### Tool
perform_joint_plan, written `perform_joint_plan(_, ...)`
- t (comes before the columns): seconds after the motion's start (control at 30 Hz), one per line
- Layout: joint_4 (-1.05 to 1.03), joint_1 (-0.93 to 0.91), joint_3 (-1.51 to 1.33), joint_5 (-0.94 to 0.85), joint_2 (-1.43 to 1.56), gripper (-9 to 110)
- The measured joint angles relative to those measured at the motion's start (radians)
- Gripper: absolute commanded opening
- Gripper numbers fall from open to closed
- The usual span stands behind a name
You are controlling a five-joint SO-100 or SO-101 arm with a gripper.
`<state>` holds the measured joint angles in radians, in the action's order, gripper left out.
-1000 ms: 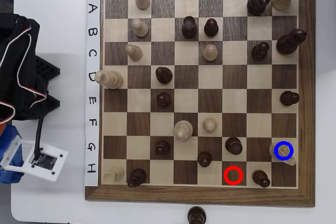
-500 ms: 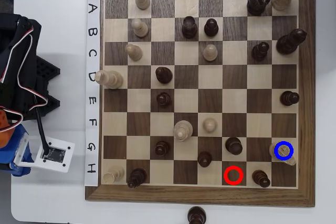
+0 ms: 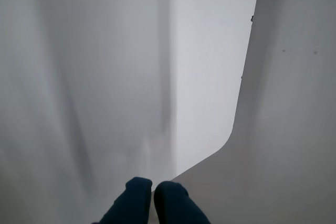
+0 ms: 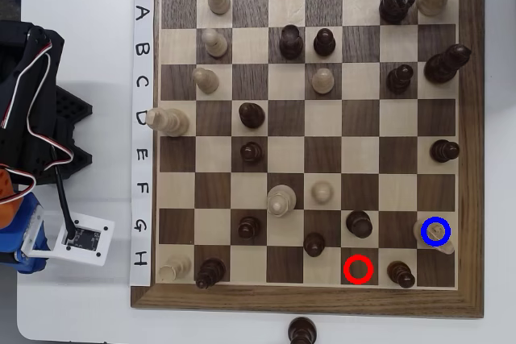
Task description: Move the piece to destination
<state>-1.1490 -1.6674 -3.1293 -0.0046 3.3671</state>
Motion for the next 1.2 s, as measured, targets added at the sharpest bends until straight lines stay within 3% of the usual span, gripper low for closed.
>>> perform_joint_plan(1.2, 0.031, 0.000, -0.009, -0.074, 0.000, 0)
